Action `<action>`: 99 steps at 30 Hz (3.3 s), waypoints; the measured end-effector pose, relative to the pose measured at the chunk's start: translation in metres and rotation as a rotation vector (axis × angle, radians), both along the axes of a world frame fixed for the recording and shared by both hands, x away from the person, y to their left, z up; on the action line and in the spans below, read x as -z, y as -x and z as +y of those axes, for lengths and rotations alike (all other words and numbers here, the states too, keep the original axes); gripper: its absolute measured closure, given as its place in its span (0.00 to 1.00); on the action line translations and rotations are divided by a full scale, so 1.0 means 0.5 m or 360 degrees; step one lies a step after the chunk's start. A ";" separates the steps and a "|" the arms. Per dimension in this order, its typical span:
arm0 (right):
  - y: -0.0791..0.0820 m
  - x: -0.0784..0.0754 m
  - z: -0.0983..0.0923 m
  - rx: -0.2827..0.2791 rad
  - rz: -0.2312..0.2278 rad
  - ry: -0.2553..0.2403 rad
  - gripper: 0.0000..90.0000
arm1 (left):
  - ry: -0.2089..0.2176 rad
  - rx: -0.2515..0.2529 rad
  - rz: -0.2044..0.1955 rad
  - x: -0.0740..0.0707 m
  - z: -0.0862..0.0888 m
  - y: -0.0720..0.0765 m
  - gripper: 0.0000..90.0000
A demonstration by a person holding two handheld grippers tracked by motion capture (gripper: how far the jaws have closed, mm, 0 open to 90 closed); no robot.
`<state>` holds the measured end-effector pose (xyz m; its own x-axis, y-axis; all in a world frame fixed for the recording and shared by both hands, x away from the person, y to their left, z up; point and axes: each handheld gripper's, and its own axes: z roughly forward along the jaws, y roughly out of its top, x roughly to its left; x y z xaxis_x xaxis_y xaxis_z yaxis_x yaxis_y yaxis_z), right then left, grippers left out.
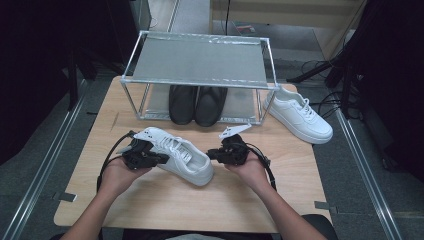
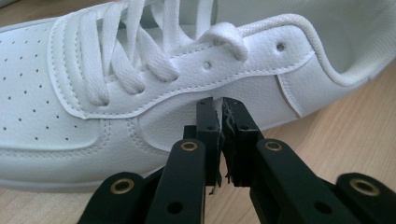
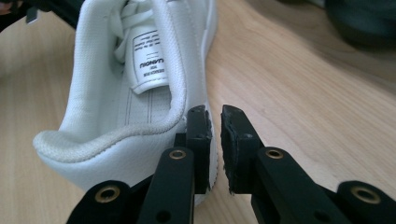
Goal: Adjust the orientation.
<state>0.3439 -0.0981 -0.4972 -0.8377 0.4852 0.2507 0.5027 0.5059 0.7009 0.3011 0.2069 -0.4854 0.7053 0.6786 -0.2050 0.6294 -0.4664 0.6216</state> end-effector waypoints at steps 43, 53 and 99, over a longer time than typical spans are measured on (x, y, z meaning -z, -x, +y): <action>0.104 0.009 0.046 -0.0181 0.0003 -0.0028 1.00 | 0.0068 0.0156 0.0098 0.005 0.028 -0.048 1.00; 0.125 0.010 0.055 -0.0250 0.0042 -0.0037 1.00 | 0.0065 0.0194 0.0130 0.003 0.027 -0.040 1.00; 0.007 -0.054 -0.135 0.0215 -0.0178 -0.0132 0.76 | 0.0166 0.0036 0.0012 -0.008 0.062 -0.032 0.47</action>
